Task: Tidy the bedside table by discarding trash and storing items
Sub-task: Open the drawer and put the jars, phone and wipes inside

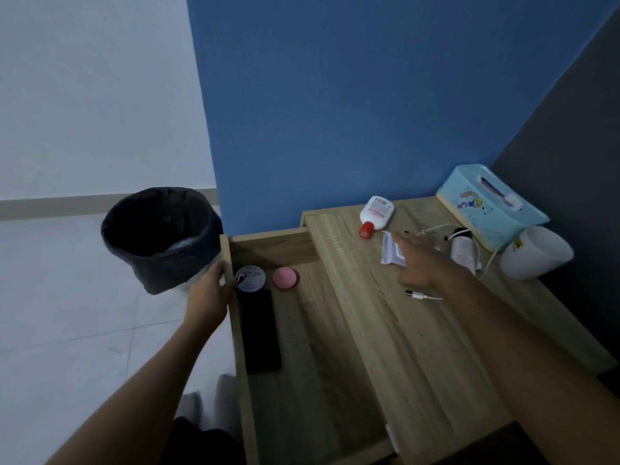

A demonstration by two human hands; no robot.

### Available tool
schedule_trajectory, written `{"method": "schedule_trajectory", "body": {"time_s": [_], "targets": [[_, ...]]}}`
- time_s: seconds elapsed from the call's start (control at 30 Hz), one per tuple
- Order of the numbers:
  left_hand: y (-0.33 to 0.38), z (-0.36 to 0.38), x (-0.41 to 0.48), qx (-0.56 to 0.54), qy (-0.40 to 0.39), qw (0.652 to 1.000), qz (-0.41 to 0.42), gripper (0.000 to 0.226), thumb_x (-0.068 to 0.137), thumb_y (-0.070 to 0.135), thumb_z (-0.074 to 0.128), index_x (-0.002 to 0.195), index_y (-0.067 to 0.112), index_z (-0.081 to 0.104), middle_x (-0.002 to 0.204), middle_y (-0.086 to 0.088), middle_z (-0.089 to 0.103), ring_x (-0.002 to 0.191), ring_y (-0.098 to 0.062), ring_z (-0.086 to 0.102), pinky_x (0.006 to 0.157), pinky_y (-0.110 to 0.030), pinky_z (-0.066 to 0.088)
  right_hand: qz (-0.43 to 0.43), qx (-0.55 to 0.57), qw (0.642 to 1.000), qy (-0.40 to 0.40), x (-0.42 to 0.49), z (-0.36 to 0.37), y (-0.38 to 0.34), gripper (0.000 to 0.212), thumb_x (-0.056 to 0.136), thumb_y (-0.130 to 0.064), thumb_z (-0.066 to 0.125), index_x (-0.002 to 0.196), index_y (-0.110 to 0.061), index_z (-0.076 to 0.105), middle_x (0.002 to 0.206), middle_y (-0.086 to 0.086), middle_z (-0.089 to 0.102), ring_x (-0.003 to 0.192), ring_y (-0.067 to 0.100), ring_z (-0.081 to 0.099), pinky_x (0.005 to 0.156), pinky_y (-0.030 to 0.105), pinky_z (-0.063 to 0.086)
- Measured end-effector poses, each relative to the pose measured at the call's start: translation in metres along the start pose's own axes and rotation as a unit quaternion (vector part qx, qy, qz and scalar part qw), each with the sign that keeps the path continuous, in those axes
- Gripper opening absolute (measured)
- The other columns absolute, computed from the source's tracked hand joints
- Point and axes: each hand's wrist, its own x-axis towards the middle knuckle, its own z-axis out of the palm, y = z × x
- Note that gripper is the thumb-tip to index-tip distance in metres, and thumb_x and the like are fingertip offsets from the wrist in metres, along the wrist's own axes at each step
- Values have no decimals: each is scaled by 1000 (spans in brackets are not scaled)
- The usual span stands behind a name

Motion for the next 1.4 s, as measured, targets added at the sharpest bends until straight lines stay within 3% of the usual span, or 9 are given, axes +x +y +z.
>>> {"method": "schedule_trajectory", "body": {"time_s": [0.17,0.3,0.5,0.6,0.7,0.87,0.97,1.07,1.4], "targets": [[-1,-3,0,-16,-4,1000,-23,41,94,25,53,133,12,49,127,-13,62,114,-32,59,93,-44,51,13,46,997,59,4,2,-7,98,70,-37,76,148,-26,18,149,15,29,137,35,31,111,50,30],[-1,-4,-1,-16,-1,999,-28,43,94,25,53,134,12,47,129,-13,61,115,-31,59,93,-44,51,4,146,976,161,-9,-12,-25,100,58,-50,73,143,-31,25,134,14,38,121,38,46,102,54,39],[0,-4,-2,-27,-2,999,-32,42,95,25,52,135,12,47,129,-13,60,116,-30,58,93,-42,50,-33,304,906,291,-33,-39,-95,91,72,-38,75,148,-21,28,131,14,42,116,30,51,89,26,40],[-1,-4,-2,-40,0,999,-33,43,95,24,52,136,11,46,132,-13,58,119,-30,57,95,-42,49,-29,317,911,263,-45,-31,-147,94,74,-46,70,150,-23,21,131,11,41,110,27,54,81,27,45],[1,-2,-2,-39,9,999,-31,43,96,23,51,136,11,46,131,-13,59,119,-30,57,95,-42,49,-36,309,929,202,-50,1,-192,94,76,-52,66,150,-28,14,134,10,41,110,26,54,65,23,40],[3,0,-1,-29,19,999,-29,38,95,24,51,131,9,50,128,-14,61,116,-33,58,94,-43,49,18,247,960,127,-37,78,-220,81,78,-58,62,143,-37,18,137,15,39,118,33,47,82,39,48],[0,0,0,-32,11,999,-36,41,96,24,50,135,12,47,131,-12,59,117,-30,58,95,-43,51,73,273,954,98,-29,116,-224,74,80,-55,62,140,-43,21,140,14,34,119,35,46,82,42,48],[-4,0,1,-37,8,999,-32,44,96,24,51,137,13,44,133,-12,58,119,-29,57,95,-42,50,114,266,955,63,-21,144,-224,79,82,-57,59,147,-38,17,148,16,26,128,38,39,96,53,44],[-12,1,1,-49,3,998,-26,46,94,27,55,137,15,44,133,-11,58,119,-29,57,96,-45,51,126,229,961,93,-4,175,-226,76,89,-61,43,151,-29,11,144,22,27,126,40,38,101,53,38]]}}
